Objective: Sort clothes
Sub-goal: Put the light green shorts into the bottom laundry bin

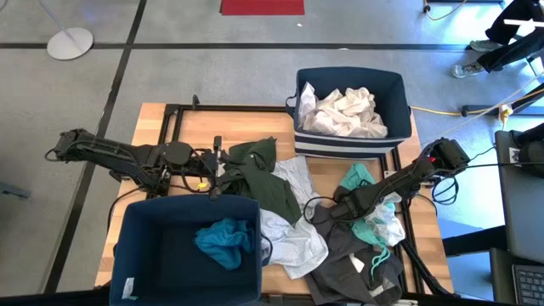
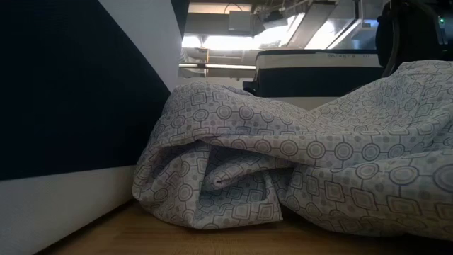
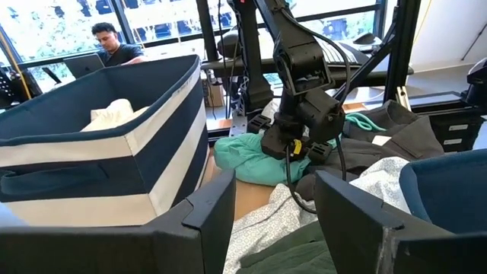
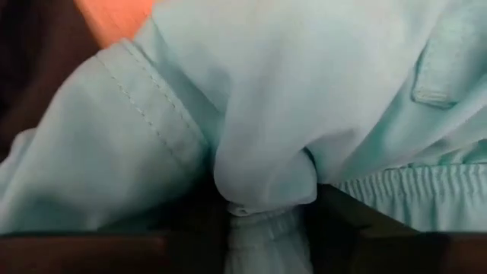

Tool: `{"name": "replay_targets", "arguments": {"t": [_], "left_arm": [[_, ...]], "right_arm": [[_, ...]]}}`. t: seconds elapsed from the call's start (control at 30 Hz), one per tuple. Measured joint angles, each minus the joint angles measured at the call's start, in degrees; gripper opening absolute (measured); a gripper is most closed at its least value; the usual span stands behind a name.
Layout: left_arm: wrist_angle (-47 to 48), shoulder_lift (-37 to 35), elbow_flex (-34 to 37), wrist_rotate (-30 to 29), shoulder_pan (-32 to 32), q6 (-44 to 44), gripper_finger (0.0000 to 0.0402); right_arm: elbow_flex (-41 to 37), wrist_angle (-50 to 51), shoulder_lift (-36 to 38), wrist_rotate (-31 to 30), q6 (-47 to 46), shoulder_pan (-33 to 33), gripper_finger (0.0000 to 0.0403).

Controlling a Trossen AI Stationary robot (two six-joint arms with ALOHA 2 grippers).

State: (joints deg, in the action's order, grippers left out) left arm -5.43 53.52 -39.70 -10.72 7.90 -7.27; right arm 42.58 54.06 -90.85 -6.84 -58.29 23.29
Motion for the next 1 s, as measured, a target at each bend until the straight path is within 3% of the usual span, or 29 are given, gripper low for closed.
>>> {"name": "replay_targets", "arguments": {"t": [0.2,0.5,1.0], "left_arm": [[0.0,0.0,0.0,0.0,-0.02,-0.07,0.0166],[0.0,0.0,0.0,0.0,0.0,-0.17,0.0166],[-0.01,0.0,0.0,0.02,0.0,-0.17,0.0166]], "right_arm": [[-0.14,0.09,-0.11,-3.81,0.02,-0.02,0.0066],[2.18,6.28,-0.53,-6.22,1.08,-0.04,0.0055],[27.23,23.09,-0.36,-20.11,8.35,1.23,0.0053]]}}
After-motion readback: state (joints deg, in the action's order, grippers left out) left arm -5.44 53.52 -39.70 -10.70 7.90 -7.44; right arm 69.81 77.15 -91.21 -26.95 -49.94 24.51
